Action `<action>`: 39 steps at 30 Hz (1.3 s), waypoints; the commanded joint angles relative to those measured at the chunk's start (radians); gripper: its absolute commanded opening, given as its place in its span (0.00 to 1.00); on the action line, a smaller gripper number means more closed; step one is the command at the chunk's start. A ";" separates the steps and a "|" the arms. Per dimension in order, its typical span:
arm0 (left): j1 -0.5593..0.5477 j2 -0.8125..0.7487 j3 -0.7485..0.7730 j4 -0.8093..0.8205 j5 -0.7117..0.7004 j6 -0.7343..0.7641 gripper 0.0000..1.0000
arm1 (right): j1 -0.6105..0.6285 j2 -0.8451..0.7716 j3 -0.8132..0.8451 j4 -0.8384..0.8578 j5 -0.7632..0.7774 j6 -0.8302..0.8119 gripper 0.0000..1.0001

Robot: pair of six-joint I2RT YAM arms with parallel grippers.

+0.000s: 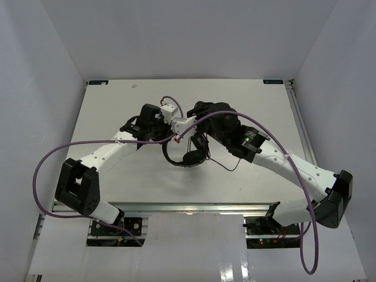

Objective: Wrap the headphones

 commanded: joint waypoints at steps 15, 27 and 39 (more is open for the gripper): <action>-0.072 -0.223 -0.043 0.005 0.273 -0.021 0.00 | -0.251 0.058 0.046 0.108 -0.388 0.284 0.08; -0.114 -0.218 -0.026 -0.009 0.295 -0.035 0.00 | -0.283 0.134 0.101 0.085 -0.523 0.379 0.08; -0.117 -0.309 0.084 -0.040 0.336 -0.091 0.00 | -0.381 0.182 0.051 0.047 -0.751 0.496 0.08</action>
